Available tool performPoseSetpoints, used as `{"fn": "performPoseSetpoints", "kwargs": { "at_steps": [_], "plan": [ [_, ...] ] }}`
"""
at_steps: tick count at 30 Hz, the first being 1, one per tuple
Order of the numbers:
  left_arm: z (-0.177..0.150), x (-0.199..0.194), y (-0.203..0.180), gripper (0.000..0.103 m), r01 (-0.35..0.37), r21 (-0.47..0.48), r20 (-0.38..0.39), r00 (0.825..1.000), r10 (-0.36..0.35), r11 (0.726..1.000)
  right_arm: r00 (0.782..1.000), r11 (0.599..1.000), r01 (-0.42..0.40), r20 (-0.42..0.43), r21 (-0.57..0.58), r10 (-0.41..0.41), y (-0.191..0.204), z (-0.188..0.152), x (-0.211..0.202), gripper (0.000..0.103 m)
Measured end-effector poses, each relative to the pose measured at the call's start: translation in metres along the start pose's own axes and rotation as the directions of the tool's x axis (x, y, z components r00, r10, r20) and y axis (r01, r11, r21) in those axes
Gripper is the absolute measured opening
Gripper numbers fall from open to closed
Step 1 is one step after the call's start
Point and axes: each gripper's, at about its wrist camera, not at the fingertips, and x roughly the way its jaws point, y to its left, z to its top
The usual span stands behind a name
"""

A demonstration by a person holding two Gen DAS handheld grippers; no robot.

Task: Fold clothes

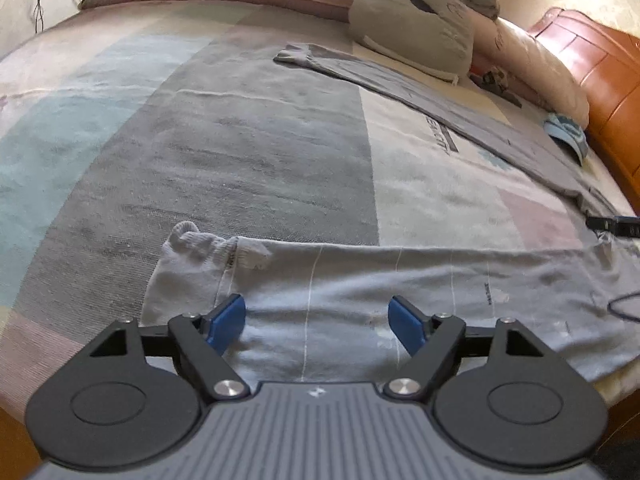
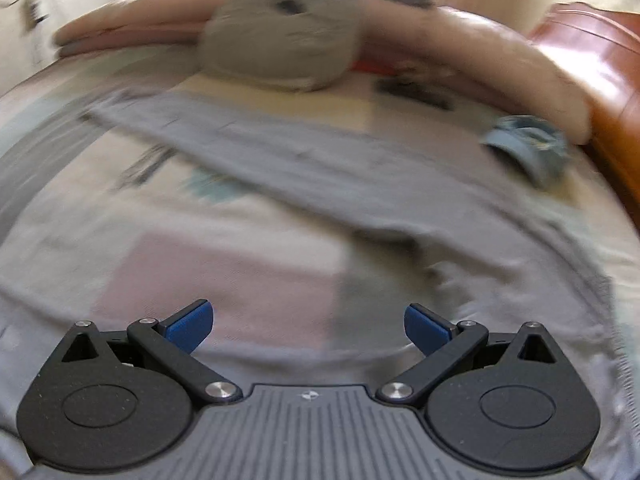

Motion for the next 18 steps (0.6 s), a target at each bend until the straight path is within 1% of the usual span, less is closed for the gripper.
{"fn": "performPoseSetpoints", "kwargs": {
  "at_steps": [4, 6, 8, 10, 13, 14, 16, 18],
  "plan": [
    [-0.001, -0.002, -0.003, 0.080, -0.015, 0.006, 0.004, 1.000, 0.015, 1.000, 0.998, 0.997, 0.055, 0.028, 0.046, -0.057, -0.039, 0.017, 0.030, 0.103],
    [0.000, -0.006, -0.003, 0.080, -0.023, -0.012, 0.014, 1.000, 0.023, 1.000, 0.998, 0.996, 0.055, 0.007, 0.071, -0.056, -0.052, 0.022, 0.049, 0.103],
    [0.002, -0.010, -0.004, 0.080, -0.033, -0.026, 0.023, 0.999, 0.034, 0.999, 0.999, 0.993, 0.033, -0.035, 0.112, -0.029, -0.063, 0.019, 0.064, 0.103],
    [0.003, -0.015, -0.006, 0.080, -0.057, -0.028, 0.036, 0.998, 0.058, 0.998, 0.996, 0.989, -0.009, -0.088, 0.145, 0.022, -0.068, 0.011, 0.075, 0.103],
    [0.006, -0.022, -0.011, 0.080, -0.096, -0.042, 0.060, 0.993, 0.099, 0.994, 0.991, 0.992, -0.048, -0.122, 0.118, 0.062, -0.066, -0.005, 0.068, 0.103],
    [0.008, -0.024, -0.015, 0.080, -0.103, -0.043, 0.068, 0.992, 0.106, 0.994, 0.986, 0.990, -0.082, -0.137, 0.110, 0.097, -0.066, -0.007, 0.064, 0.103],
    [0.012, -0.028, -0.022, 0.080, -0.118, -0.043, 0.086, 0.989, 0.121, 0.992, 0.979, 0.984, -0.145, -0.131, 0.102, 0.157, -0.073, -0.006, 0.052, 0.103],
    [0.018, -0.030, -0.036, 0.080, -0.133, -0.029, 0.108, 0.985, 0.136, 0.991, 0.977, 0.977, -0.187, -0.087, 0.099, 0.195, -0.084, 0.002, 0.044, 0.103]
  ]
}}
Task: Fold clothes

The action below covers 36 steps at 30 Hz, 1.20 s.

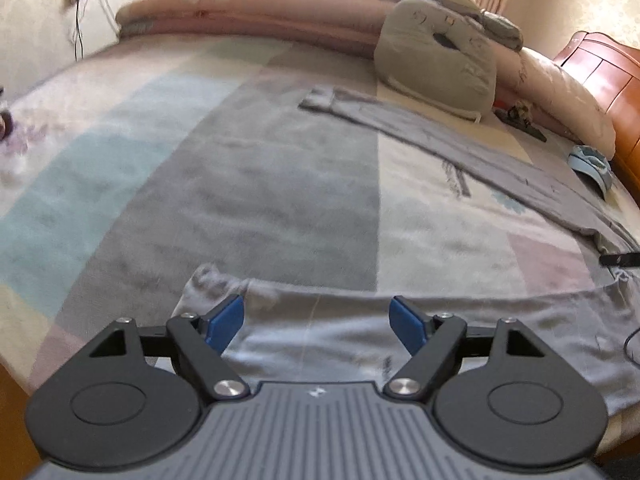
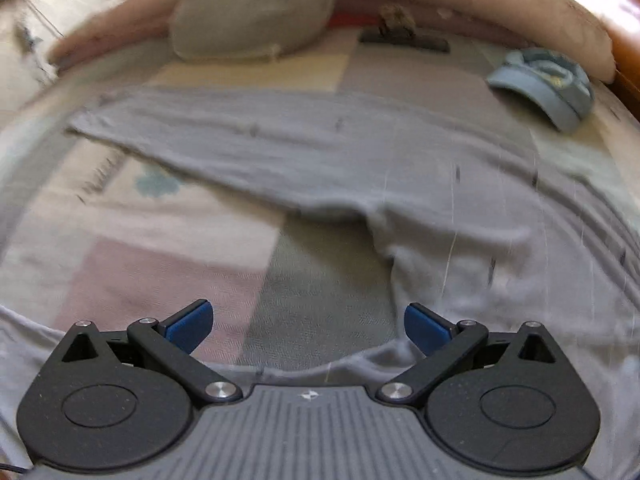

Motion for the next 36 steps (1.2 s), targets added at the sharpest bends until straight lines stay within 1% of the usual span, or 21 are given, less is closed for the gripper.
{"fn": "performPoseSetpoints", "kwargs": {
  "at_steps": [2, 5, 6, 8, 11, 12, 13, 15, 17, 19, 23, 27, 29, 32, 36],
  "plan": [
    [0.007, -0.001, -0.017, 0.080, -0.010, 0.012, 0.020, 1.000, 0.010, 1.000, 0.998, 0.999, -0.031, 0.052, -0.009, 0.031, -0.011, 0.012, -0.006, 0.103],
    [0.015, -0.002, -0.050, 0.080, -0.020, 0.025, 0.031, 0.999, 0.019, 0.999, 0.991, 0.994, -0.102, 0.091, 0.028, 0.099, -0.031, 0.033, 0.009, 0.103],
    [0.017, -0.002, -0.062, 0.080, -0.015, 0.031, 0.031, 0.999, 0.014, 0.999, 0.989, 0.991, -0.129, 0.085, 0.048, 0.124, -0.035, 0.038, 0.017, 0.103],
    [0.018, -0.001, -0.083, 0.080, -0.008, 0.043, 0.025, 1.000, 0.006, 0.999, 0.985, 0.981, -0.173, 0.041, 0.082, 0.171, -0.043, 0.038, 0.033, 0.103],
    [0.019, 0.002, -0.110, 0.080, -0.015, 0.053, -0.008, 1.000, 0.015, 0.998, 0.979, 0.976, -0.203, 0.025, 0.077, 0.201, -0.044, 0.018, 0.036, 0.103],
    [0.020, 0.003, -0.118, 0.080, -0.019, 0.059, -0.018, 1.000, 0.020, 0.998, 0.977, 0.976, -0.212, 0.009, 0.058, 0.212, -0.043, 0.016, 0.032, 0.103],
    [0.022, 0.005, -0.125, 0.080, -0.021, 0.066, -0.026, 0.999, 0.023, 0.998, 0.973, 0.972, -0.230, -0.013, 0.046, 0.231, -0.042, 0.016, 0.027, 0.103],
    [0.031, 0.009, -0.142, 0.080, -0.022, 0.084, -0.032, 0.999, 0.025, 0.996, 0.954, 0.954, -0.293, -0.054, 0.057, 0.296, -0.047, 0.018, 0.022, 0.103],
    [0.042, 0.014, -0.159, 0.080, -0.027, 0.108, -0.030, 0.999, 0.031, 0.994, 0.953, 0.952, -0.300, -0.034, 0.068, 0.302, -0.051, 0.022, 0.016, 0.103],
    [0.051, 0.017, -0.176, 0.080, -0.020, 0.129, -0.030, 0.999, 0.024, 0.991, 0.966, 0.963, -0.258, -0.009, 0.076, 0.260, -0.056, 0.029, 0.017, 0.103],
    [0.067, 0.030, -0.200, 0.081, 0.042, 0.166, -0.072, 0.997, -0.030, 0.985, 0.973, 0.965, -0.219, -0.039, 0.143, 0.227, -0.062, 0.035, 0.031, 0.103],
    [0.076, 0.050, -0.212, 0.081, 0.078, 0.228, -0.112, 0.992, -0.054, 0.971, 0.973, 0.962, -0.214, -0.046, 0.172, 0.225, -0.062, 0.033, 0.034, 0.103],
    [0.079, 0.061, -0.213, 0.081, 0.115, 0.249, -0.128, 0.988, -0.085, 0.962, 0.975, 0.962, -0.205, -0.047, 0.180, 0.216, -0.060, 0.033, 0.036, 0.103],
    [0.088, 0.082, -0.210, 0.081, 0.176, 0.283, -0.150, 0.979, -0.138, 0.943, 0.981, 0.963, -0.177, -0.044, 0.204, 0.190, -0.057, 0.033, 0.038, 0.103],
    [0.104, 0.107, -0.212, 0.081, 0.212, 0.318, -0.172, 0.971, -0.164, 0.924, 0.987, 0.960, -0.133, -0.054, 0.246, 0.150, -0.049, 0.029, 0.036, 0.103]
  ]
}}
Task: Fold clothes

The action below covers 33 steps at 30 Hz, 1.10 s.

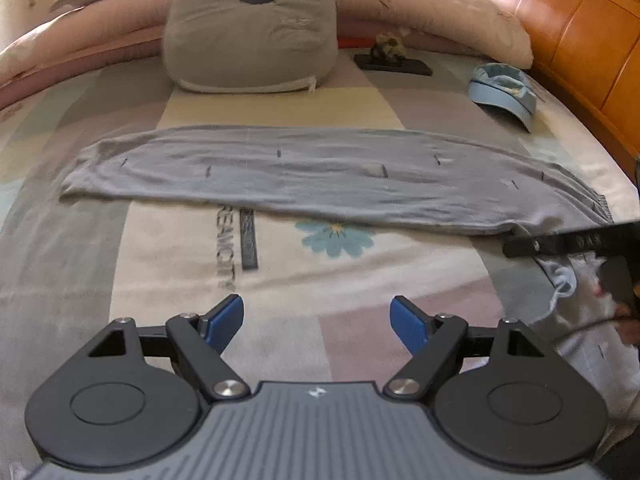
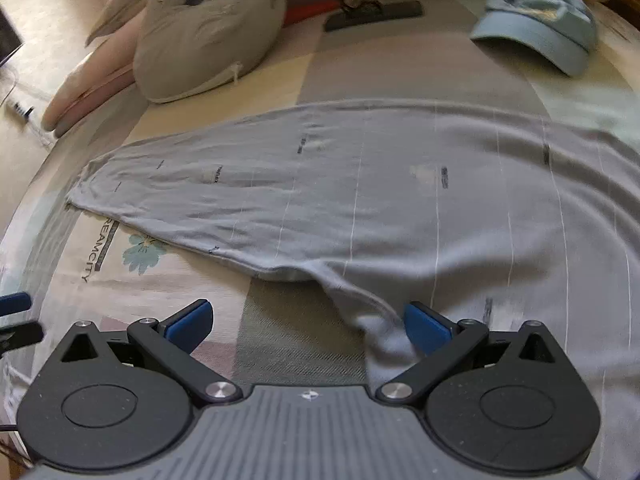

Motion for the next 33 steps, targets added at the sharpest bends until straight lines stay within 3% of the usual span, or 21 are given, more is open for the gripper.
{"fn": "performPoseSetpoints", "kwargs": {
  "at_steps": [6, 12, 15, 17, 20, 23, 28, 33],
  "plan": [
    [0.014, 0.022, 0.002, 0.081, 0.026, -0.004, 0.009, 1.000, -0.026, 1.000, 0.999, 0.997, 0.016, -0.050, -0.078, -0.020, 0.016, -0.007, -0.007, 0.103],
    [0.023, 0.032, -0.005, 0.081, 0.039, -0.014, 0.018, 0.999, -0.038, 0.999, 0.996, 0.991, -0.067, 0.054, -0.118, 0.073, 0.020, 0.011, -0.014, 0.103],
    [0.025, 0.037, -0.006, 0.081, 0.043, -0.034, 0.014, 0.999, -0.042, 0.999, 0.991, 0.984, -0.121, 0.037, -0.129, 0.127, 0.021, 0.018, -0.001, 0.103],
    [0.024, 0.040, -0.007, 0.081, 0.035, -0.041, 0.007, 0.999, -0.035, 0.999, 0.990, 0.986, -0.136, -0.052, -0.099, 0.132, 0.016, 0.013, 0.014, 0.103],
    [0.025, 0.046, -0.005, 0.081, 0.056, -0.052, -0.006, 0.998, -0.057, 0.997, 0.984, 0.975, -0.173, -0.071, -0.138, 0.165, 0.018, 0.000, 0.006, 0.103],
    [0.031, 0.056, -0.010, 0.081, 0.059, -0.038, -0.010, 0.998, -0.059, 0.998, 0.965, 0.969, -0.238, -0.130, -0.072, 0.227, 0.006, 0.006, 0.000, 0.103],
    [0.049, 0.069, -0.025, 0.081, 0.089, 0.010, 0.004, 0.996, -0.089, 0.996, 0.978, 0.975, -0.206, 0.000, -0.084, 0.206, -0.005, 0.028, -0.022, 0.103],
    [0.053, 0.079, -0.041, 0.081, 0.128, 0.049, -0.009, 0.992, -0.128, 0.991, 0.984, 0.969, -0.147, 0.073, -0.199, 0.164, -0.033, 0.068, -0.021, 0.103]
  ]
}}
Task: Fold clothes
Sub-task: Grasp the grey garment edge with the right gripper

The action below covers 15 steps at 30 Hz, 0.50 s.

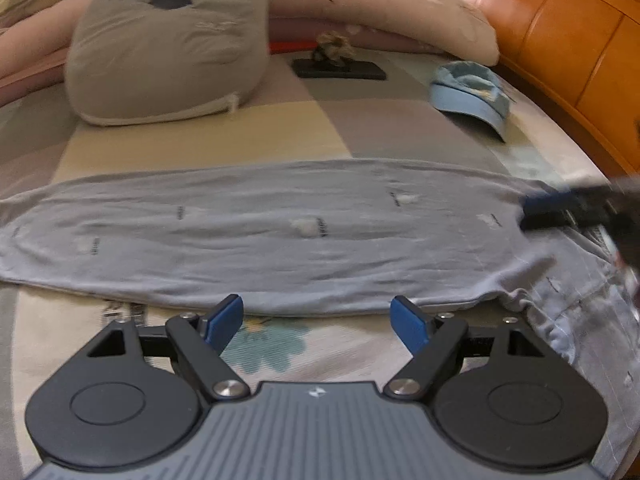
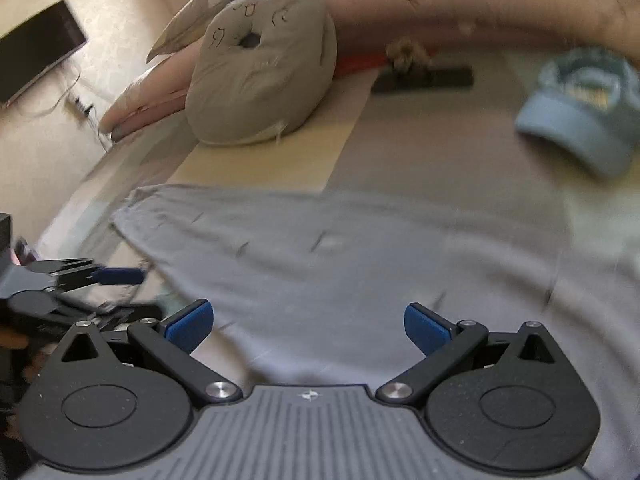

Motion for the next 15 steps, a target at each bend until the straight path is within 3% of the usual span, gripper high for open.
{"fn": "performPoseSetpoints", "kwargs": {
  "at_steps": [3, 5, 7, 9, 11, 15],
  "plan": [
    [-0.006, 0.004, -0.009, 0.081, 0.048, 0.012, -0.019, 0.999, -0.047, 0.999, 0.999, 0.997, -0.038, -0.038, -0.071, 0.035, -0.033, 0.032, 0.014, 0.101],
    [-0.010, 0.006, -0.014, 0.081, 0.075, 0.017, -0.032, 0.997, -0.075, 0.997, 0.991, 0.989, -0.108, -0.085, -0.098, 0.100, -0.055, 0.055, 0.030, 0.101],
    [-0.015, 0.008, -0.018, 0.081, 0.087, 0.013, -0.047, 0.995, -0.086, 0.996, 0.967, 0.974, -0.209, -0.169, -0.088, 0.192, -0.078, 0.079, 0.050, 0.101],
    [-0.019, 0.009, -0.021, 0.081, 0.087, -0.002, -0.059, 0.995, -0.087, 0.996, 0.944, 0.966, -0.244, -0.251, -0.090, 0.215, -0.094, 0.096, 0.068, 0.101],
    [-0.023, 0.010, -0.022, 0.081, 0.088, -0.019, -0.070, 0.994, -0.089, 0.996, 0.914, 0.956, -0.278, -0.331, -0.090, 0.234, -0.110, 0.112, 0.086, 0.101],
    [-0.029, 0.014, -0.022, 0.081, 0.080, -0.042, -0.092, 0.992, -0.083, 0.996, 0.802, 0.898, -0.439, -0.435, 0.036, 0.410, -0.131, 0.123, 0.113, 0.103]
  ]
}}
